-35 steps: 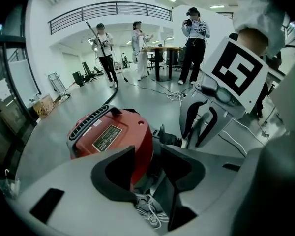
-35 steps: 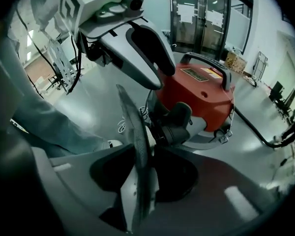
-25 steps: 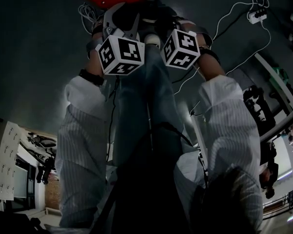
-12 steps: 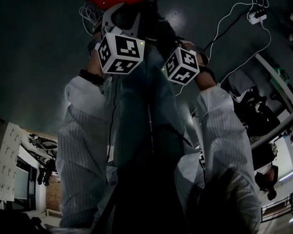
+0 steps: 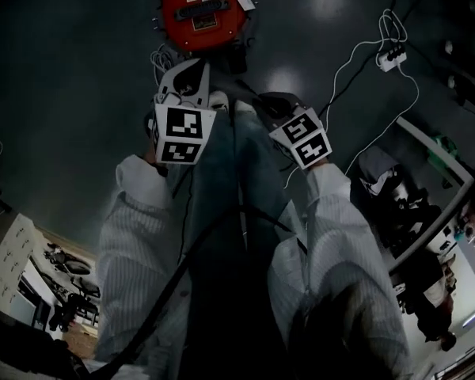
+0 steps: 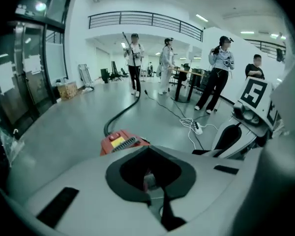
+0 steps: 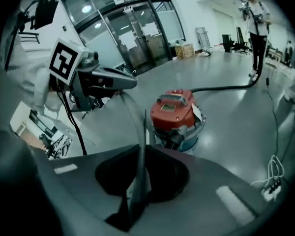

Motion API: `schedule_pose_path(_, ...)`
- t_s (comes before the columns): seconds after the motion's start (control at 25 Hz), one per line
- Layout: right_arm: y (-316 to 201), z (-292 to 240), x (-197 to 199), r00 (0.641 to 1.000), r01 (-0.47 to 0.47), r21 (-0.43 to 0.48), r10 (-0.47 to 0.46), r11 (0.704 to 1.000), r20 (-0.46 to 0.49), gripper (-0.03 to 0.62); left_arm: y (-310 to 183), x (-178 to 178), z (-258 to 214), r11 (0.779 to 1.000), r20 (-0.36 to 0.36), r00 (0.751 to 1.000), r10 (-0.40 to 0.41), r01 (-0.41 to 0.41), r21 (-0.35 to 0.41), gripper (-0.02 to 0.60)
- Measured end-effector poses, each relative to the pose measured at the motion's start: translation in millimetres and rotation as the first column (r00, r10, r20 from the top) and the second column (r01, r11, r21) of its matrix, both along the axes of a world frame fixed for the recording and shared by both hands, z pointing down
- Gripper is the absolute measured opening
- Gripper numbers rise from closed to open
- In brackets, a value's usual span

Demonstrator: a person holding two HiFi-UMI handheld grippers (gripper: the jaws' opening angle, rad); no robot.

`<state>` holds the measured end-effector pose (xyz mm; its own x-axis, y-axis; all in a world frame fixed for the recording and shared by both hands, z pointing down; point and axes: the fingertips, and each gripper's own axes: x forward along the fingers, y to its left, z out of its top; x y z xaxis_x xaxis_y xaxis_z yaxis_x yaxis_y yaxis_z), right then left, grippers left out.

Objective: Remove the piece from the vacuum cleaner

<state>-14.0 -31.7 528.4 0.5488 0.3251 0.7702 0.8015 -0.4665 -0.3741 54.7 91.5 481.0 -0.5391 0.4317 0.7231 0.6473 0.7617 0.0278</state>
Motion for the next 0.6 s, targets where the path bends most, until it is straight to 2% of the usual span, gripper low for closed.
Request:
schedule_pose_path(0.12,13,-74,-8,0.995,-0.094,-0.039,0.094,0.995,-0.016,0.031,17,22,-84,0.984,0.004,0.988,-0.155,0.154,-0.094,0.005)
schedule_pose_path(0.24,14,-147,-13,0.982,-0.182,-0.059,0.178,0.982,-0.067,0.032,15,39,-168,0.955,0.056,0.963,-0.264,0.269,-0.123,0.005)
schedule_pose_path(0.36,9,-212,-17,0.966,-0.241,-0.094,0.229,0.966,-0.122,0.031,-9,46,-228,0.944,0.085,0.952,-0.294,0.303,-0.130,0.005)
schedule_pose_path(0.6,20,-318,-12,0.942,-0.293,-0.233,0.237,0.927,-0.239,0.031,-35,45,-297,0.936,0.092,0.961,-0.260,0.274,-0.221,0.005)
